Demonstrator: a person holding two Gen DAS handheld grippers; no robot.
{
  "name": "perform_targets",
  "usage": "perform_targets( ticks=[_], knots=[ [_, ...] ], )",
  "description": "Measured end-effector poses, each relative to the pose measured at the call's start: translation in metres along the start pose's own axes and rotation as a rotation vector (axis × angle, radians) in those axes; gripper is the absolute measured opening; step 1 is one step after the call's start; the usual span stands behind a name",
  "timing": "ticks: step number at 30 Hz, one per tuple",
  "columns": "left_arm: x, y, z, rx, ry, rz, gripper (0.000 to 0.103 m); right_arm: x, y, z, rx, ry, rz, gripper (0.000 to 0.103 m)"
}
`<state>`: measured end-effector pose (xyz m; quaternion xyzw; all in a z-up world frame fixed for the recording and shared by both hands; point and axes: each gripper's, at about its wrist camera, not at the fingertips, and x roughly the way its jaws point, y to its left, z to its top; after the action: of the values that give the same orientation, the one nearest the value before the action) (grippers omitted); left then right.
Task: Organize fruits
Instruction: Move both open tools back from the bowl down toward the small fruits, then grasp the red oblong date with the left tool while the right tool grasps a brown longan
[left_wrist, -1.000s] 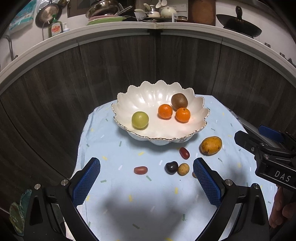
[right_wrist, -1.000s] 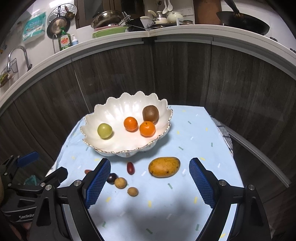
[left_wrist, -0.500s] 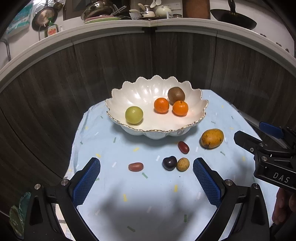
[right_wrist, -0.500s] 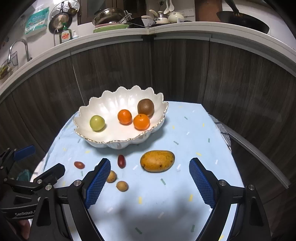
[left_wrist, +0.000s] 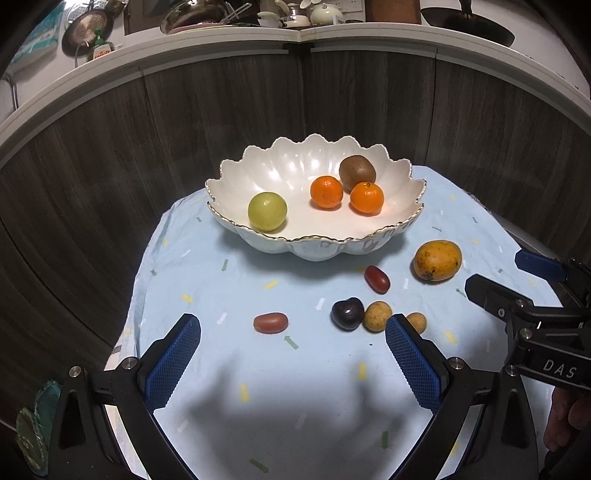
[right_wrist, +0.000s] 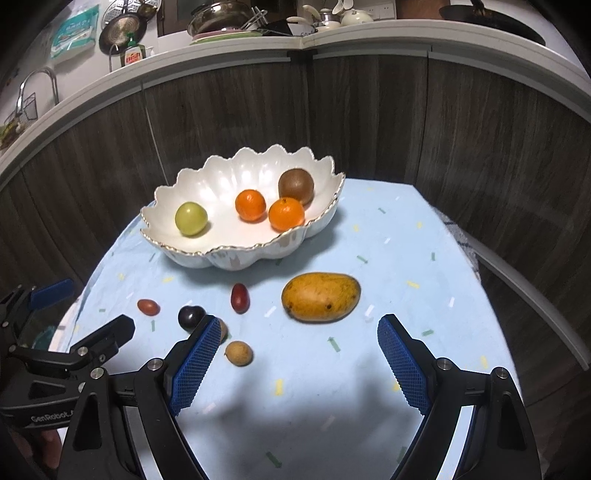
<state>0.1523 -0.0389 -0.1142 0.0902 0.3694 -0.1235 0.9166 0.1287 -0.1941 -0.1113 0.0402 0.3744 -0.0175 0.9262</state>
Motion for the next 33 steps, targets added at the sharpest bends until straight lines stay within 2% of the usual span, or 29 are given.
perform_targets(
  ticks=[7, 15, 18, 26, 33],
  knots=[
    [0.010, 0.008, -0.006, 0.022, -0.007, 0.021, 0.101, 0.011, 0.011, -0.007, -0.027, 0.013, 0.020, 0.087],
    [0.024, 0.023, -0.011, 0.002, 0.011, 0.008, 0.100, 0.025, 0.026, -0.014, -0.067, 0.026, 0.041, 0.087],
    [0.029, 0.027, -0.013, 0.003, 0.016, 0.007, 0.096, 0.028, 0.032, -0.017, -0.085, 0.024, 0.048, 0.086],
    [0.049, 0.032, -0.014, 0.001, 0.057, -0.003, 0.083, 0.039, 0.043, -0.020, -0.123, 0.045, 0.073, 0.068],
    [0.062, 0.031, -0.014, -0.002, 0.077, -0.019, 0.079, 0.052, 0.043, -0.025, -0.108, 0.100, 0.099, 0.054]
  ],
)
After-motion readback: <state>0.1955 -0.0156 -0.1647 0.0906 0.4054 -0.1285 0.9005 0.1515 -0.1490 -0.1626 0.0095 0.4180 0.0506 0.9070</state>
